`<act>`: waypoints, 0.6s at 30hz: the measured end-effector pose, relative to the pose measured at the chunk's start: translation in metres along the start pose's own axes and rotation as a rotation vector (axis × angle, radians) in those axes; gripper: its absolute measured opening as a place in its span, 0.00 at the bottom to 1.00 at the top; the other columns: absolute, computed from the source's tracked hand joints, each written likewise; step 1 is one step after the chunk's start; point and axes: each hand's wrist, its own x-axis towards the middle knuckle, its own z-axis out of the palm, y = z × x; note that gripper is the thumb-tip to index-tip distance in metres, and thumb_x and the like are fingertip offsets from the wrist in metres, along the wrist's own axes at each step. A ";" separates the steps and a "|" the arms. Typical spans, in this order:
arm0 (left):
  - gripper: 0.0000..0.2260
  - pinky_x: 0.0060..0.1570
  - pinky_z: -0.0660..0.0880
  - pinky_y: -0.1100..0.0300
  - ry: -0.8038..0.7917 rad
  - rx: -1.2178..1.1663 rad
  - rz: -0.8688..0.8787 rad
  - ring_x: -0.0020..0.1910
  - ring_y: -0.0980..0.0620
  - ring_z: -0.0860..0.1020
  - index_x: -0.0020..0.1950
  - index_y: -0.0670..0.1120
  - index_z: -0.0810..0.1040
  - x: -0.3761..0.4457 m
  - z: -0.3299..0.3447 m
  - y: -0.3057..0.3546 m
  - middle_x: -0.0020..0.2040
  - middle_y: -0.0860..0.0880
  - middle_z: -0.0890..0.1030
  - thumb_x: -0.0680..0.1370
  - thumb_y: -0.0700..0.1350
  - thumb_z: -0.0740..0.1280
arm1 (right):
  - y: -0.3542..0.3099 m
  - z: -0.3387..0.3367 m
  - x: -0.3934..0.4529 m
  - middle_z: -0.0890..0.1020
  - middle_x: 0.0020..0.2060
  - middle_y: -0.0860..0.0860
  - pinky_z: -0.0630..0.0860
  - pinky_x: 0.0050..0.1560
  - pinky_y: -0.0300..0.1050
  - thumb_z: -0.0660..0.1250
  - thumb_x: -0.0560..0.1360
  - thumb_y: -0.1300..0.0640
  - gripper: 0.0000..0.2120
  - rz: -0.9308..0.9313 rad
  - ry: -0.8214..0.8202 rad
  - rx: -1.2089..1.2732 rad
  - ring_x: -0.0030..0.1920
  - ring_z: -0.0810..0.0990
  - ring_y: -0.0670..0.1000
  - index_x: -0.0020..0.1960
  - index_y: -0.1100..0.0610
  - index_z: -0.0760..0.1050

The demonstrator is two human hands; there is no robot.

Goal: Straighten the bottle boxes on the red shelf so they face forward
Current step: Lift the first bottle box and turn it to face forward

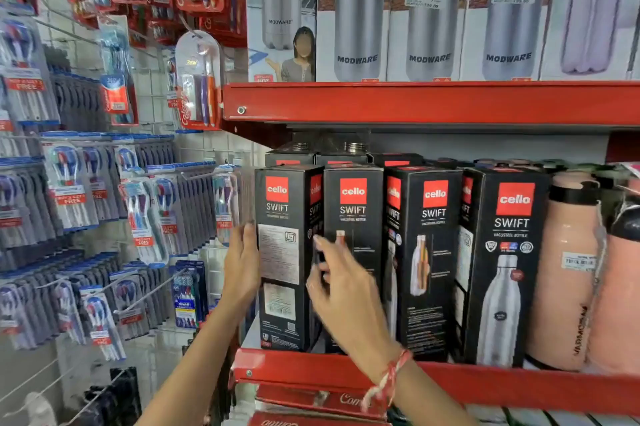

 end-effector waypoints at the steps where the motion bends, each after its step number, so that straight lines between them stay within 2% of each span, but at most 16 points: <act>1: 0.27 0.69 0.66 0.44 -0.047 -0.037 -0.100 0.67 0.46 0.72 0.67 0.48 0.71 0.001 -0.001 -0.003 0.66 0.47 0.75 0.79 0.63 0.48 | -0.007 0.011 -0.003 0.73 0.66 0.52 0.77 0.58 0.47 0.59 0.76 0.52 0.25 0.084 -0.071 -0.009 0.57 0.79 0.52 0.73 0.54 0.60; 4: 0.23 0.70 0.65 0.48 -0.249 -0.175 -0.277 0.60 0.51 0.74 0.55 0.54 0.78 0.007 -0.002 -0.019 0.58 0.52 0.77 0.80 0.61 0.45 | -0.022 0.047 -0.013 0.57 0.76 0.55 0.76 0.57 0.48 0.59 0.76 0.48 0.40 0.242 -0.251 -0.055 0.58 0.79 0.56 0.76 0.57 0.38; 7: 0.26 0.70 0.65 0.48 -0.380 -0.375 -0.320 0.52 0.56 0.82 0.48 0.56 0.83 0.009 0.001 -0.023 0.51 0.55 0.85 0.80 0.61 0.46 | -0.027 0.073 -0.009 0.49 0.77 0.57 0.76 0.57 0.48 0.62 0.75 0.48 0.49 0.353 -0.246 -0.029 0.61 0.76 0.58 0.72 0.56 0.24; 9: 0.26 0.68 0.67 0.49 -0.385 -0.434 -0.309 0.47 0.58 0.84 0.46 0.54 0.84 0.014 -0.001 -0.024 0.45 0.55 0.87 0.82 0.55 0.46 | -0.031 0.081 -0.005 0.48 0.76 0.59 0.75 0.59 0.48 0.63 0.75 0.47 0.51 0.384 -0.197 -0.044 0.63 0.74 0.58 0.69 0.59 0.21; 13: 0.21 0.68 0.68 0.49 -0.488 -0.365 -0.277 0.57 0.54 0.80 0.51 0.57 0.83 0.015 -0.015 -0.012 0.52 0.54 0.85 0.81 0.57 0.49 | -0.042 0.075 0.004 0.47 0.77 0.58 0.75 0.59 0.48 0.64 0.73 0.43 0.53 0.392 -0.180 -0.024 0.64 0.74 0.58 0.69 0.60 0.21; 16: 0.14 0.61 0.72 0.52 -0.491 -0.304 -0.219 0.57 0.56 0.77 0.54 0.62 0.78 0.011 -0.032 0.017 0.55 0.55 0.82 0.80 0.59 0.53 | -0.054 0.058 0.006 0.43 0.77 0.54 0.74 0.60 0.44 0.65 0.72 0.40 0.55 0.363 -0.171 0.030 0.65 0.74 0.55 0.66 0.57 0.18; 18: 0.15 0.59 0.72 0.52 -0.527 -0.290 -0.174 0.58 0.56 0.77 0.55 0.65 0.78 0.005 -0.045 0.037 0.57 0.57 0.82 0.76 0.62 0.55 | -0.063 0.039 0.004 0.45 0.77 0.49 0.72 0.60 0.42 0.65 0.71 0.38 0.56 0.332 -0.166 0.073 0.64 0.74 0.52 0.67 0.54 0.18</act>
